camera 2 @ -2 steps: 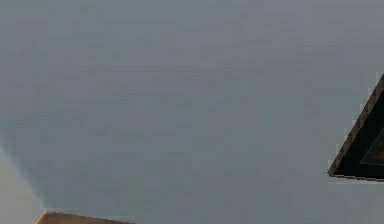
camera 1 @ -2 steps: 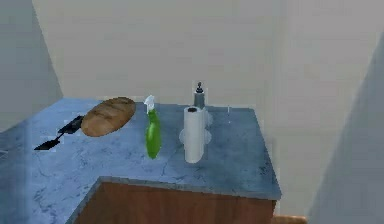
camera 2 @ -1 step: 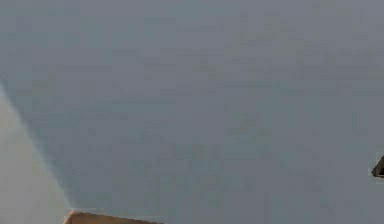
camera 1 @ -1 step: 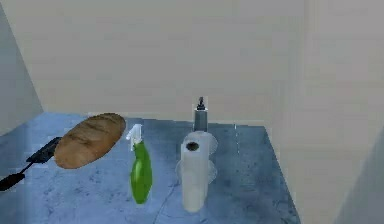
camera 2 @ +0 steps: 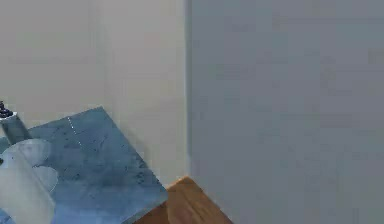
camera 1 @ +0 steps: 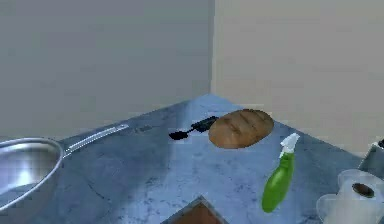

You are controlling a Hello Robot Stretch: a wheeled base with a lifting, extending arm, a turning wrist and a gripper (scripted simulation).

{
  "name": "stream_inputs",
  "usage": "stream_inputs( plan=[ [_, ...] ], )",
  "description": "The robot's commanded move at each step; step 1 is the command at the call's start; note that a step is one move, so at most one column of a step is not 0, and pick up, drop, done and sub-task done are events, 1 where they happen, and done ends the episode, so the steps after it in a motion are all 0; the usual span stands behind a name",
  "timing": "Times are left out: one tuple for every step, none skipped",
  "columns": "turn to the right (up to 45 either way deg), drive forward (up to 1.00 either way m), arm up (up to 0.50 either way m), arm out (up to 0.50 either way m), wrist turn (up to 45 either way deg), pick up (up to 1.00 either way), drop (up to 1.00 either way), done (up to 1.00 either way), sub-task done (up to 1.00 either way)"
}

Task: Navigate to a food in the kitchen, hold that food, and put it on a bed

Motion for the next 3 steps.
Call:
stream_inputs(
  plan=[
    [-45.0,0.0,0.0,0.0,0.0,0.0,0.0,0.0,0.0],
    [-24.0,0.0,0.0,0.0,0.0,0.0,0.0,0.0,0.0],
    [0.0,0.0,0.5,0.0,0.0,0.0,0.0,0.0,0.0]
  ],
)
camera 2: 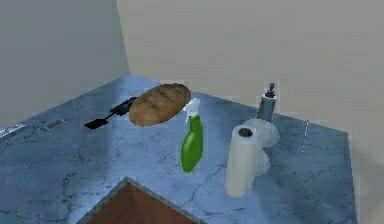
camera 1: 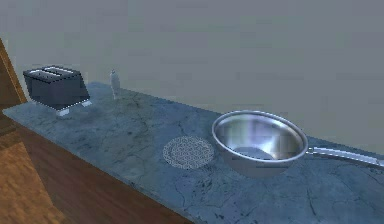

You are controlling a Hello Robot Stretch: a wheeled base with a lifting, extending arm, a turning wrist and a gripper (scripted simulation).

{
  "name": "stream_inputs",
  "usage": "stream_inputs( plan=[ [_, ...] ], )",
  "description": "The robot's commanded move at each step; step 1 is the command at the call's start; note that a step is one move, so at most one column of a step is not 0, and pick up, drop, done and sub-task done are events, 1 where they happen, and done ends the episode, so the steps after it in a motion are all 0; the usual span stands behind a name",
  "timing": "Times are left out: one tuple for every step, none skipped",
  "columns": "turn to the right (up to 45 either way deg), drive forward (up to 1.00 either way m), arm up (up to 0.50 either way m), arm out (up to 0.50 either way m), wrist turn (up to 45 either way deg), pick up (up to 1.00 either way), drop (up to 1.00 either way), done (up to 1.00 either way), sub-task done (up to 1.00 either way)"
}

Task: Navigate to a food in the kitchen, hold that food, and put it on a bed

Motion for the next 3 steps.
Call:
stream_inputs(
  plan=[
    [0.0,0.0,0.38,0.0,0.0,0.0,0.0,0.0,0.0],
    [0.0,0.0,0.0,0.4,0.0,0.0,0.0,0.0,0.0],
    [0.0,0.0,0.0,0.0,45.0,0.0,0.0,0.0,0.0]
  ],
)
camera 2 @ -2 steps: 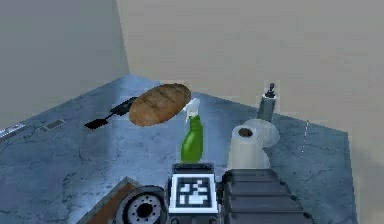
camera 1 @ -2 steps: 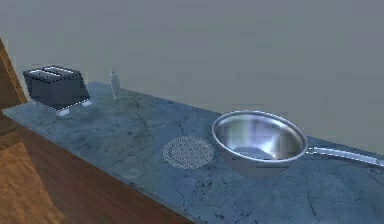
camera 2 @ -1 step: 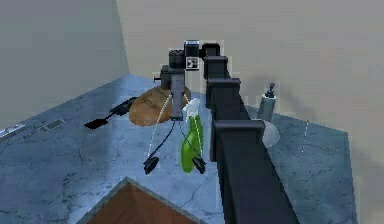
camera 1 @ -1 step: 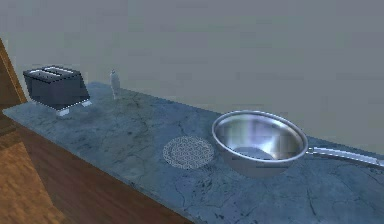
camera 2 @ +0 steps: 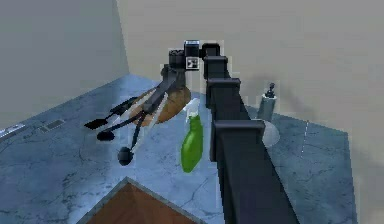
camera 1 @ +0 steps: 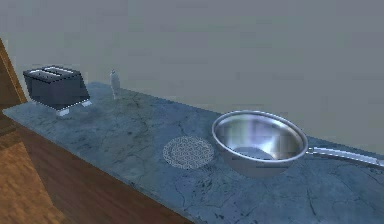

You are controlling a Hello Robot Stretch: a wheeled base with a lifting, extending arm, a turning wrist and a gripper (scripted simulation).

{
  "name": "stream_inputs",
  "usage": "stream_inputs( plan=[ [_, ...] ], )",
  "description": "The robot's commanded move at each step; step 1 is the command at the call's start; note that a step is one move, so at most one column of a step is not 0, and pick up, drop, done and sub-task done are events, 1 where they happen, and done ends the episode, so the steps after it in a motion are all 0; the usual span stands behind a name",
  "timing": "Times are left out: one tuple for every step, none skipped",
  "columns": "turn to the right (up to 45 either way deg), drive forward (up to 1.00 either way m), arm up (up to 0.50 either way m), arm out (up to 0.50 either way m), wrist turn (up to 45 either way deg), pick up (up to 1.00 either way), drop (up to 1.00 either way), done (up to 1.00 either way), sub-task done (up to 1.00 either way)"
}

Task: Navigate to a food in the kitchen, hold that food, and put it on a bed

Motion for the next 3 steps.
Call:
stream_inputs(
  plan=[
    [0.0,0.0,0.0,0.0,45.0,0.0,0.0,0.0,0.0],
    [0.0,0.0,0.0,0.0,45.0,0.0,0.0,0.0,0.0],
    [0.0,0.0,0.0,0.0,9.0,0.0,0.0,0.0,0.0]
  ],
)
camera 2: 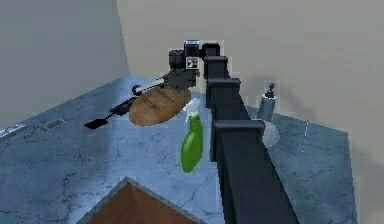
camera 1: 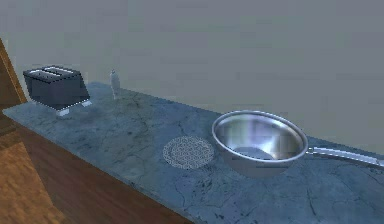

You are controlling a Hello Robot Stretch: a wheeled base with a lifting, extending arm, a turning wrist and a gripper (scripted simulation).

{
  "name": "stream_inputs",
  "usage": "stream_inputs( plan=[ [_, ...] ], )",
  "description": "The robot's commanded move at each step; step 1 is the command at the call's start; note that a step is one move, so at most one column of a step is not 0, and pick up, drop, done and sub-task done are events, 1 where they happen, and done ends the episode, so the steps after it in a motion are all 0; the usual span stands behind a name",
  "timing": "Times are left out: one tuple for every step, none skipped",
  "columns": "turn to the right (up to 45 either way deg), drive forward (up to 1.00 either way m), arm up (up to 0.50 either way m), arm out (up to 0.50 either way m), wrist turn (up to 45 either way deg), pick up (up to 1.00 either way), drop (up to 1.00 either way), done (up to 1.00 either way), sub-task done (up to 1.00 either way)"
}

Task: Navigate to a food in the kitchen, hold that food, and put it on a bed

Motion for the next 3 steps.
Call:
stream_inputs(
  plan=[
    [0.0,0.0,-0.1,0.0,0.0,0.0,0.0,0.0,0.0],
    [0.0,0.0,0.0,0.0,0.0,1.0,0.0,0.0,0.0],
    [0.0,0.0,0.1,0.0,0.0,0.0,0.0,0.0,0.0]
  ],
)
